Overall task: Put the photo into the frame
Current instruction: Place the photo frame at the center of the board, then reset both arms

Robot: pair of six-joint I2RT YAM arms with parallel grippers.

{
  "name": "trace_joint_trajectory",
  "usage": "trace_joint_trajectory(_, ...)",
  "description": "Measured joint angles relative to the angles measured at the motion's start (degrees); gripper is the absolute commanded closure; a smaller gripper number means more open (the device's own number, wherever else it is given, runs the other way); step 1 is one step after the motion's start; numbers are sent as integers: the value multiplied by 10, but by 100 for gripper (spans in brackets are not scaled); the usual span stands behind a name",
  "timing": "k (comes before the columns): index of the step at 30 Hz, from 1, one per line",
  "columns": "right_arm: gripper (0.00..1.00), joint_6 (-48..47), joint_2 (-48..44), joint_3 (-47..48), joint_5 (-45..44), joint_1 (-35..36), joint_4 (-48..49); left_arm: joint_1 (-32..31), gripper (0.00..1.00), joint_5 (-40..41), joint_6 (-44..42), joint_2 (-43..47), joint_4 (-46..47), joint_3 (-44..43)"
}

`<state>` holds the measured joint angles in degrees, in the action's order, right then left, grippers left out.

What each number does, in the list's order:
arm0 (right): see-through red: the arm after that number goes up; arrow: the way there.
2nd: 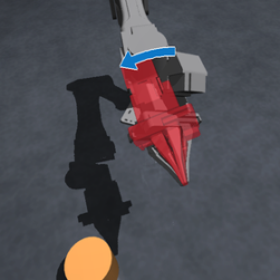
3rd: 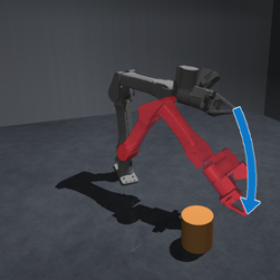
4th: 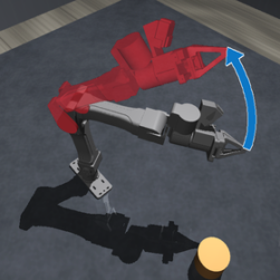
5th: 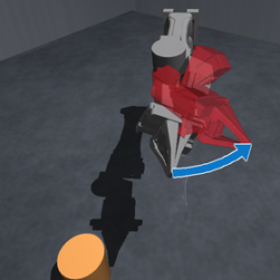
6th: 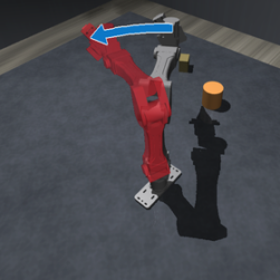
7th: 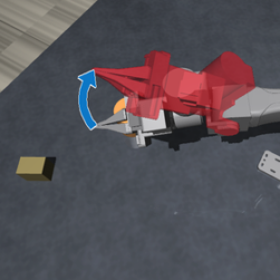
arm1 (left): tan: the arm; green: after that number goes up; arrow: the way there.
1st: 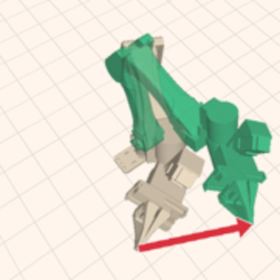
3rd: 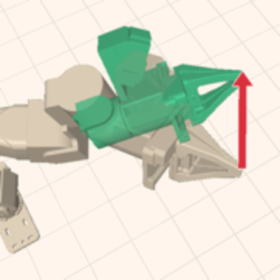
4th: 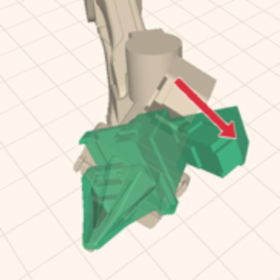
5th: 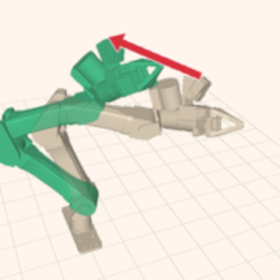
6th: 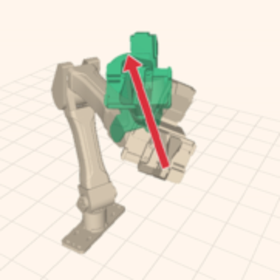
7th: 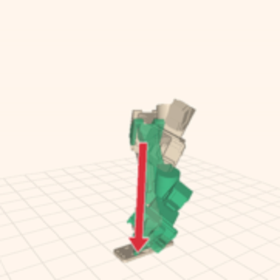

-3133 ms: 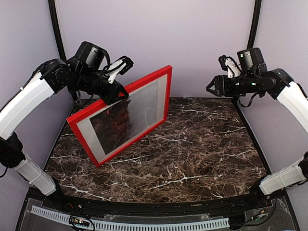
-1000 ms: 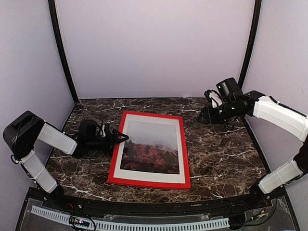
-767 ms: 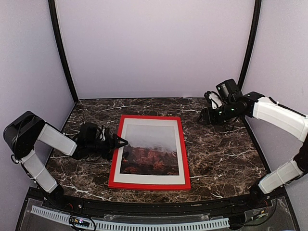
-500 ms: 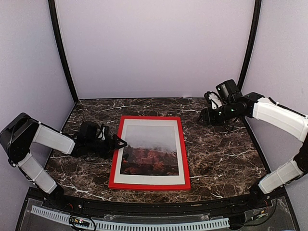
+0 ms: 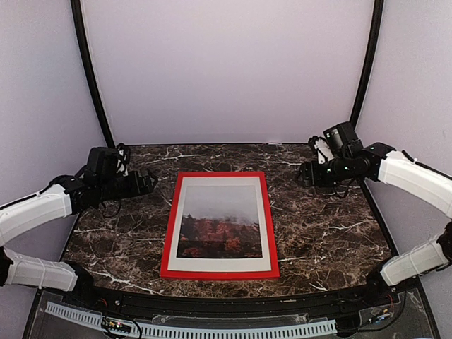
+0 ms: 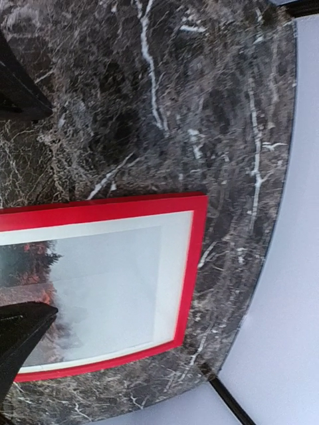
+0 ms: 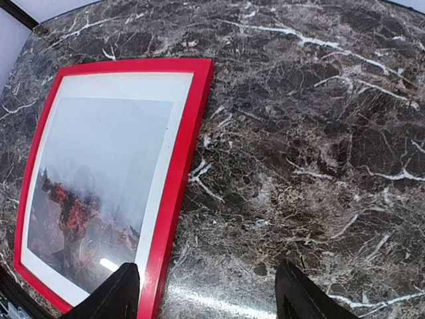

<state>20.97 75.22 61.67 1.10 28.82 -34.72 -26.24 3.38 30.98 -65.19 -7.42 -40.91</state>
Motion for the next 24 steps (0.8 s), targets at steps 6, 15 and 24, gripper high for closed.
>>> trace_joint_trajectory(6, 1, 1, -52, -19, -41, -1, 23, 0, 1, 81, -64, 99, -61, -53)
trace_joint_trajectory(15, 1, -23, -73, -36, -97, -1, 35, 0, 1, 172, -150, 191, -93, -89)
trace_joint_trajectory(24, 1, -38, -165, -70, -175, -1, 56, 0, 1, 190, -235, 239, -94, -86)
